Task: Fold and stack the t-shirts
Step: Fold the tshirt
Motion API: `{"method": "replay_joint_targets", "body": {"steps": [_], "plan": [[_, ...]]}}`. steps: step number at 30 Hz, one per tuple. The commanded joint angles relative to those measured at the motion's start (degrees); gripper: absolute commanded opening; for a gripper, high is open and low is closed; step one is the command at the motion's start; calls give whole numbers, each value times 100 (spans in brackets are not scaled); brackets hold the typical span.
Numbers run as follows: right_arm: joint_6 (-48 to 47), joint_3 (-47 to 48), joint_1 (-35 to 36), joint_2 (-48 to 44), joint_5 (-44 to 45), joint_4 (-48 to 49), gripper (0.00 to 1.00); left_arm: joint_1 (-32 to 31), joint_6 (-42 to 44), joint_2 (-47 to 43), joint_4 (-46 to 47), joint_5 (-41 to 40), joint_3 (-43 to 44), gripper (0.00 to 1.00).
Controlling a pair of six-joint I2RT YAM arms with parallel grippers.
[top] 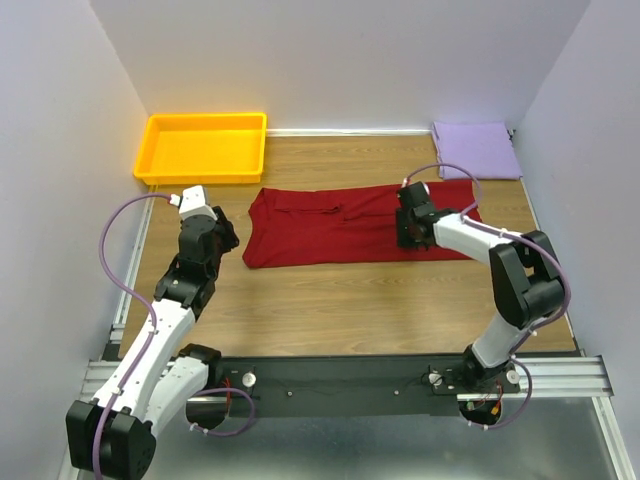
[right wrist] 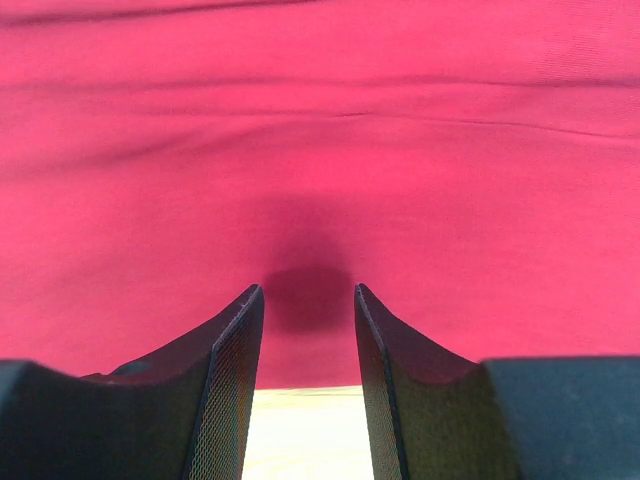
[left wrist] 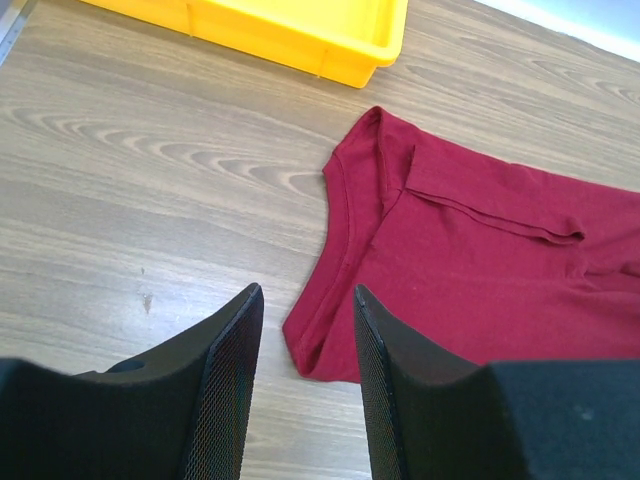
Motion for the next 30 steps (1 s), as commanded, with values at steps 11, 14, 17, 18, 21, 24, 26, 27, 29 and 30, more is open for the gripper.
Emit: {"method": "replay_joint_targets", "body": {"steps": [11,14,17,18,21,24,26,27,29,30], "plan": [[425,-230,-1715,169,-515,-329,49,20,115,-123,205,-94,64,49],[565,-502,-1715,152,-735,-749,49,20,89,-229,205,-77,64,49],[784,-905,-1672,-102,-1259,-1163,49,20,80,-290,222,-85,64,49],[863,-1029,-1611,-260,-1420,-1243,48,20,89,-308,223,-94,72,49],[1188,-1318,-980,-823,-1816,-1847,48,20,106,-387,222,-138,72,49],[1663,-1626,-426,-1464,-2194,-2350,48,20,124,-448,196,-191,81,49],[2101,-1934,242,-2086,-2458,-2744,48,20,124,-545,179,-243,72,49],[2234,-2005,653,-2342,-2511,-2894,48,29,124,-615,187,-252,55,49],[2393,-1910,919,-2938,-2547,-3402,48,29,115,-694,205,-305,29,49],[2359,-1743,965,-3073,-2503,-3580,48,20,115,-730,205,-340,28,49]]}}
